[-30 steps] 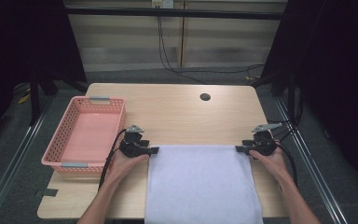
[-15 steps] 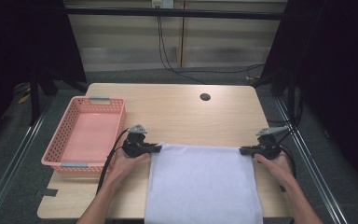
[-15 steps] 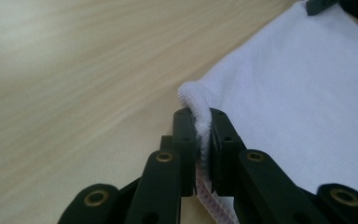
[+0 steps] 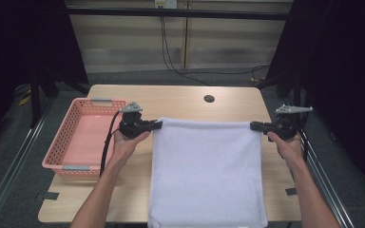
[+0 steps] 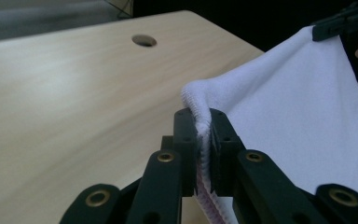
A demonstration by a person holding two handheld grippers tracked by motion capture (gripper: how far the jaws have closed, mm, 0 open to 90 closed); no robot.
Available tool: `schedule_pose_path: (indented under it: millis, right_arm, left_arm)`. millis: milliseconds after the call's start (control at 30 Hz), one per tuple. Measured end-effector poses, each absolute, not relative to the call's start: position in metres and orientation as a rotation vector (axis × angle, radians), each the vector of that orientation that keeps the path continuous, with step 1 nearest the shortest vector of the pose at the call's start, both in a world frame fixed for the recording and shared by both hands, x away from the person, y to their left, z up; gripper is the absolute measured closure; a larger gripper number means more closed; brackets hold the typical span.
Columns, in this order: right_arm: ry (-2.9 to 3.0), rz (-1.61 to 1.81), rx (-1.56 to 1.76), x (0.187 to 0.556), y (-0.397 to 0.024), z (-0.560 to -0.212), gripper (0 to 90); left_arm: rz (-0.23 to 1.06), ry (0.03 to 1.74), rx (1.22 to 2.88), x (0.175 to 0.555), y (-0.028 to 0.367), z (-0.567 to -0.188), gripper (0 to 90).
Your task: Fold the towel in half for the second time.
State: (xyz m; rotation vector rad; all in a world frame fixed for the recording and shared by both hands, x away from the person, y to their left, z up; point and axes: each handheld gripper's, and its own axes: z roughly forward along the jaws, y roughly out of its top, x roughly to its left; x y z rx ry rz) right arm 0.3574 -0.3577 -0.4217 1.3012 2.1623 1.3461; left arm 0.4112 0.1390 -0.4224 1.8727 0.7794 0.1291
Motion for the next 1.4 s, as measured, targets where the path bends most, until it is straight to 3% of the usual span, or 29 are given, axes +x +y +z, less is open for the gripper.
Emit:
schedule_pose_path:
  millis: [300, 467, 733, 933, 1033, 1400]
  right_arm:
    - [2.081, 1.328, 1.345, 0.401, -0.357, -0.401, 84.1]
    - [2.045, 1.404, 1.289, 0.398, -0.356, -0.385, 84.2]
    - [2.124, 1.431, 1.167, 0.331, -0.356, -0.39, 84.2]
    - [2.166, 1.424, 1.145, 0.298, -0.356, -0.4, 84.1]
    - [2.219, 1.431, 1.116, 0.269, -0.354, -0.414, 83.8]
    - [2.33, 1.354, 1.171, 0.228, -0.349, -0.45, 81.2]
  left_arm:
    - [0.189, 0.801, 1.821, 0.443, 0.135, -0.397, 83.8]
    - [0.199, 0.76, 1.806, 0.434, 0.137, -0.388, 83.8]
    - [0.203, 0.705, 1.794, 0.378, 0.147, -0.397, 83.9]
    - [0.204, 0.656, 1.892, 0.336, 0.15, -0.41, 83.7]
    - [0.132, 0.662, 1.916, 0.317, 0.155, -0.429, 83.6]
    - [0.026, 0.652, 2.016, 0.276, 0.161, -0.461, 81.5]
